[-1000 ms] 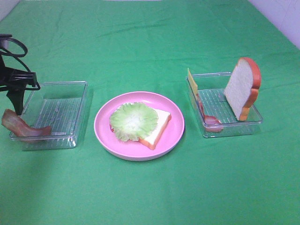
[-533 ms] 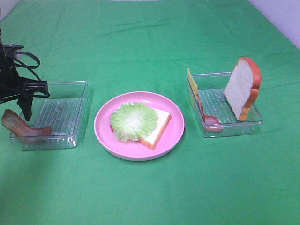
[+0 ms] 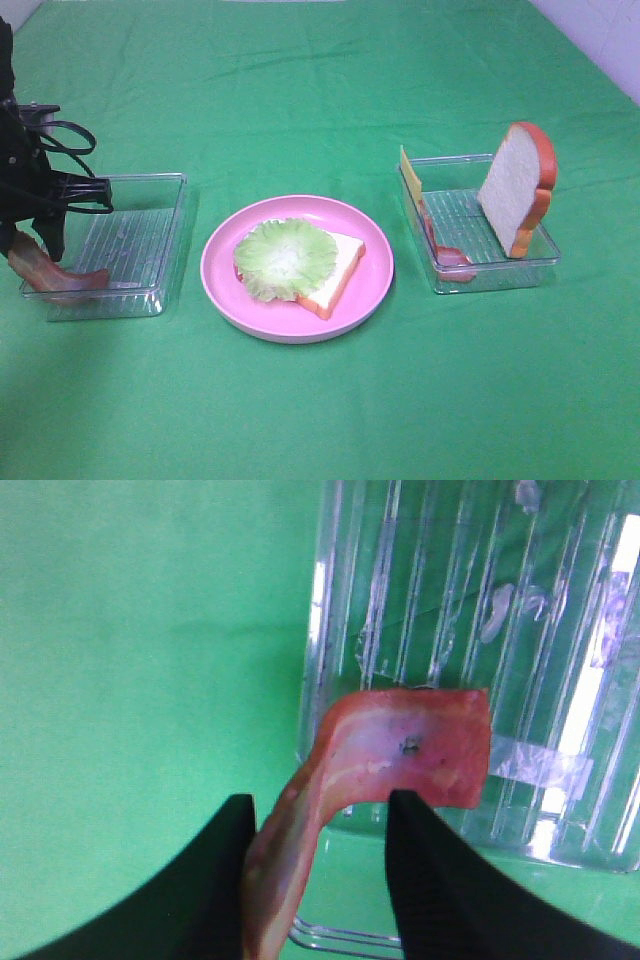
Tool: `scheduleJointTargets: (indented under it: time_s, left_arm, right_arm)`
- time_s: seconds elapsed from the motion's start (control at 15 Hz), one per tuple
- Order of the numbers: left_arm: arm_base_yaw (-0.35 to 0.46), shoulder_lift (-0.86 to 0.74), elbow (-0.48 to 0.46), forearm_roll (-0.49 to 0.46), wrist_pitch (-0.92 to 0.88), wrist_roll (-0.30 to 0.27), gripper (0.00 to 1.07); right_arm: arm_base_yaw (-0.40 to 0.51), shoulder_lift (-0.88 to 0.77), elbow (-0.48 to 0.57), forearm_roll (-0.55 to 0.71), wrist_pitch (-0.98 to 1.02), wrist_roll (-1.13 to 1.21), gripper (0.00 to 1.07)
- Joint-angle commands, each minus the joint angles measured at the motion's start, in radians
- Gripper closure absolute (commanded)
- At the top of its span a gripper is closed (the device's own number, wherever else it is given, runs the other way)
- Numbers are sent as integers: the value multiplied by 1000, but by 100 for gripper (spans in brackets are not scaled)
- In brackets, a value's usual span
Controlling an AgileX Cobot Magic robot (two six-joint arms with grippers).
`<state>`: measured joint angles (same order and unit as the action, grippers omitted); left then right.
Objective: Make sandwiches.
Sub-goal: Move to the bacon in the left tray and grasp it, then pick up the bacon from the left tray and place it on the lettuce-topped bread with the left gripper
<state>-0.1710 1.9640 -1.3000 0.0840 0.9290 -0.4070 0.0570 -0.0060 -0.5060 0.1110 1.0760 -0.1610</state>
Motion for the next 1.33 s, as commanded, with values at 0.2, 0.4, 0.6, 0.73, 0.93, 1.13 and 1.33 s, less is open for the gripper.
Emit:
scheduleJointTargets:
  time_s: [0.2,0.4,0.6,0.73,0.93,1.13,1.33]
  left_arm:
    - [-1,4,1,-18,-8,-14,96]
    - [-1,4,1,-42,-1,-12,107]
    - [-1,-28,-32,-100,28,25,107]
    - [-1,-73,-107,-235,51,113,107]
    - [-4,-104,-193,-523,29,303,107]
    - [-13,-93,-200,-872,-15,520,107]
    - [-95,-21,-200,-1129,-27,714,107]
  right_arm:
    - [1,-7,1,3,-11,-1,31]
    - [1,-7,1,3,-11,-1,31]
    - [1,-7,1,3,-11,-1,31]
    - [1,-7,1,3,-11,-1,31]
    - [1,-7,1,3,-11,-1,31]
    - [1,-7,1,3,-11,-1,31]
    - [1,-7,1,3,-11,-1,31]
